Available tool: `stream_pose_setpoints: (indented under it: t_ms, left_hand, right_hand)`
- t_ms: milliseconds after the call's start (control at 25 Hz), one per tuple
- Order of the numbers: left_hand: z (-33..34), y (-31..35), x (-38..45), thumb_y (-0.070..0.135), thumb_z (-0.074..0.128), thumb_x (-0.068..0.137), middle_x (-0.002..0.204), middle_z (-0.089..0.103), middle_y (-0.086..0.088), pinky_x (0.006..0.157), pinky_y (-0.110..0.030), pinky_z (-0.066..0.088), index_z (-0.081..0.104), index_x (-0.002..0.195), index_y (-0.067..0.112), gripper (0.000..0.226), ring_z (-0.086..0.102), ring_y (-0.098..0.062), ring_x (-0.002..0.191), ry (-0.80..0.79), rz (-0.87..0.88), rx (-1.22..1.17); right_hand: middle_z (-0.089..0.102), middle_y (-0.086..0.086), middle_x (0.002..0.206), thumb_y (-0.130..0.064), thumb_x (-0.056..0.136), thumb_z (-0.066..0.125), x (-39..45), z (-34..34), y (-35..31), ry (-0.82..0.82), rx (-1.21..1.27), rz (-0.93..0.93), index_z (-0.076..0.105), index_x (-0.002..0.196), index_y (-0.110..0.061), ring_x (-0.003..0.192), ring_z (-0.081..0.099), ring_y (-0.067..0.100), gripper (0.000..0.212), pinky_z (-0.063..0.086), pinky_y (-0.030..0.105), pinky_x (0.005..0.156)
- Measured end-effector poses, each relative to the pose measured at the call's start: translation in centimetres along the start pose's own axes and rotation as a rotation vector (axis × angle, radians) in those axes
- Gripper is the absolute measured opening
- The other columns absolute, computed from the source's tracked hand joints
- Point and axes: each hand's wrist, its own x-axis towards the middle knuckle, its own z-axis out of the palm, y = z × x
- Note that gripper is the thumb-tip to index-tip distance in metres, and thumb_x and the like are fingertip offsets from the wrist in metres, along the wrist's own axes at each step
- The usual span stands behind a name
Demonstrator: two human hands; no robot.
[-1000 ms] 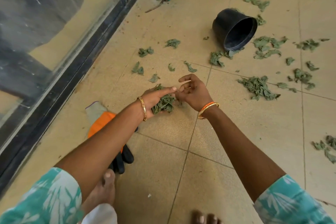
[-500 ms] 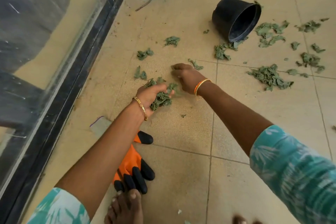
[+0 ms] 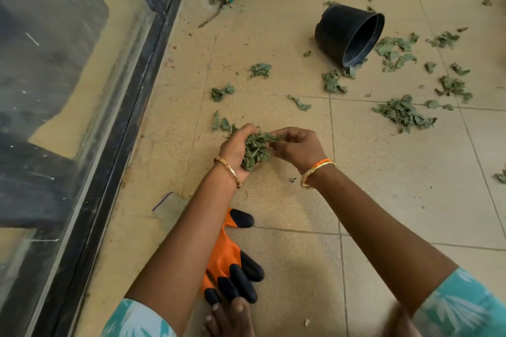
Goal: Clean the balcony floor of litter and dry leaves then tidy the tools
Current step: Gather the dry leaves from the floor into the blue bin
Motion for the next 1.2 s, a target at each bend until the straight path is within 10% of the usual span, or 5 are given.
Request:
stream_pose_setpoints:
  t_ms: [200,400,720,960,1200]
  left_hand:
    - [0.5,-0.3,-0.9,0.044,0.085,0.057,0.097,0.073,-0.012,0.071,-0.036,0.056,0.069,0.109,0.008,0.065,0.07,-0.026,0.087,0.005,0.046,0.188]
    - [0.1,0.3,-0.9,0.014,0.067,0.083,0.081,0.064,-0.006,0.051,-0.023,0.051,0.063,0.081,0.013,0.004,0.064,-0.014,0.062,-0.091,-0.002,0.151]
    - [-1.2,1.6,-1.2,-0.004,0.04,0.089,0.09,0.062,-0.005,0.062,-0.023,0.045,0.053,0.091,0.013,0.021,0.059,-0.012,0.078,-0.028,0.014,-0.068]
    - [-1.3,0.9,-1.0,-0.005,0.036,0.088,0.095,0.058,-0.009,0.059,-0.021,0.05,0.048,0.101,0.011,0.024,0.058,-0.019,0.086,-0.083,-0.014,-0.2]
    - [0.2,-0.1,-0.4,-0.005,0.046,0.071,0.084,0.043,-0.006,0.064,-0.027,0.051,0.041,0.094,0.015,0.031,0.046,-0.02,0.085,-0.296,-0.044,-0.304]
  right_hand:
    - [0.069,0.011,0.074,0.002,0.08,0.066,-1.8,0.3,-0.7,0.097,-0.031,-0.168,0.059,0.1,-0.007,0.068,0.068,0.015,0.023,0.058,0.027,0.067]
    - [0.068,0.001,0.086,-0.007,0.086,0.062,0.3,-2.0,-2.4,-0.042,-0.333,-0.186,0.065,0.097,-0.016,0.073,0.058,0.013,0.015,0.047,0.027,0.071]
    - [0.022,0.012,0.153,0.009,0.079,0.052,10.6,-5.4,-1.2,-0.234,-1.338,-0.402,0.039,0.141,-0.012,0.141,0.018,0.034,0.066,0.027,0.047,0.112]
    - [0.068,0.022,0.095,0.016,0.077,0.052,10.8,-6.8,0.9,0.057,-1.111,-0.721,0.071,0.091,0.006,0.092,0.061,0.035,0.025,0.05,0.039,0.08]
    - [0.068,0.002,0.078,0.006,0.077,0.068,6.8,-6.6,-1.2,0.142,-0.434,-0.339,0.067,0.094,-0.01,0.067,0.064,0.016,0.024,0.053,0.02,0.063]
